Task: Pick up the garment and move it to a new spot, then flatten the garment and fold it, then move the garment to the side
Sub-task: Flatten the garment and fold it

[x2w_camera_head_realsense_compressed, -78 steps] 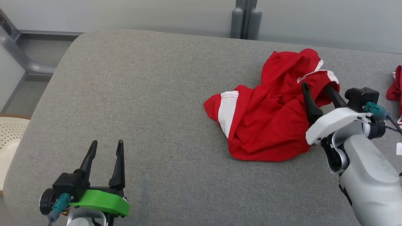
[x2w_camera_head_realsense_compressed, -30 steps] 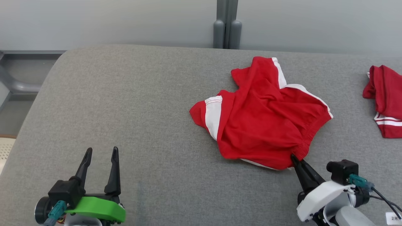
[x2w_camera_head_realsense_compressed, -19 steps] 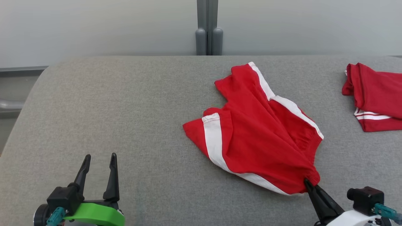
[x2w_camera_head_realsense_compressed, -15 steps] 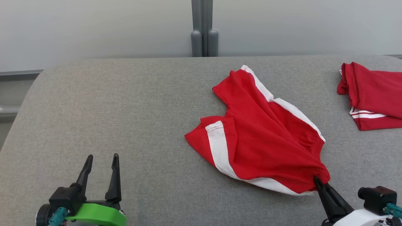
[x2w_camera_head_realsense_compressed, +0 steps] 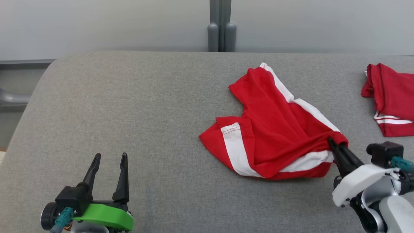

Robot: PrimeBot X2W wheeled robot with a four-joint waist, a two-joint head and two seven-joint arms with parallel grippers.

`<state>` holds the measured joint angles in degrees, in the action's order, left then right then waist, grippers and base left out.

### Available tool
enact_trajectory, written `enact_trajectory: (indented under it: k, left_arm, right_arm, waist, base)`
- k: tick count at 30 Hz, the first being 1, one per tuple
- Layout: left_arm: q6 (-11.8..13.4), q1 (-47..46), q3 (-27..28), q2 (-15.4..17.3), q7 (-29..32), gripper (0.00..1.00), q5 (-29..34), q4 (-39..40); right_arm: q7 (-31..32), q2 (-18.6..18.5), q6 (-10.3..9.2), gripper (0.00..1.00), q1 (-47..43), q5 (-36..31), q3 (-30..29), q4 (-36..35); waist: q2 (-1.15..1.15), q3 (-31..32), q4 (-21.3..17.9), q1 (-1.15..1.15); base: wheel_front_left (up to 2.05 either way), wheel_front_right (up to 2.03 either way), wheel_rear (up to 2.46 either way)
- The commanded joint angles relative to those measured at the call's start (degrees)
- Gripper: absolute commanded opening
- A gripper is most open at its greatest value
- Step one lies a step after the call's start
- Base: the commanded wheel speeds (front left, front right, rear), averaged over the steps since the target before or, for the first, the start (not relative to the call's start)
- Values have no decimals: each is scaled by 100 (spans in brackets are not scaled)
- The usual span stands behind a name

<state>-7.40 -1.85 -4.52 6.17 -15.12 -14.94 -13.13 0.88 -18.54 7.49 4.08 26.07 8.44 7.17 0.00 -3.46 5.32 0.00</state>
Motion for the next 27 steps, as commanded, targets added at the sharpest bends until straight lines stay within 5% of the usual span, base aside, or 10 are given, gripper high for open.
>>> enact_trajectory:
  k: [1, 12, 13, 14, 20, 27]
  left_arm:
    - [-18, -125, -20, 33, 1, 100, -43, -5]
    - [-18, -345, -122, 27, 1, 100, -81, -53]
    - [-18, -356, -118, 22, 1, 100, -75, -62]
    - [-18, -364, -109, 17, 1, 100, -66, -69]
    - [-18, -307, -73, 34, 1, 100, -29, -101]
    - [-18, -134, 24, 38, 1, 100, -21, -56]
  right_arm:
    - [-42, -26, -2, 0, 270, -27, 33, 245]
    - [-462, 49, -4, 0, 1929, -27, 380, 2688]
    - [-555, 76, -4, 40, 2021, -16, 431, 2869]
    - [-672, 100, -4, 100, 2097, 0, 484, 3017]
    - [-1241, 177, -4, 100, 2137, 192, 811, 3263]
    - [-1546, 51, -4, 100, 1456, 508, 858, 2520]
  waist:
    - [0, -133, 128, 0]
    - [0, -438, 321, 0]
    - [0, -441, 312, 0]
    - [0, -436, 293, 0]
    - [0, -289, 118, 0]
    - [0, -119, -138, 0]
  base:
    - [0, 0, 0]
    - [0, 0, 0]
    - [0, 0, 0]
    - [0, 0, 0]
    - [0, 0, 0]
    - [0, 0, 0]
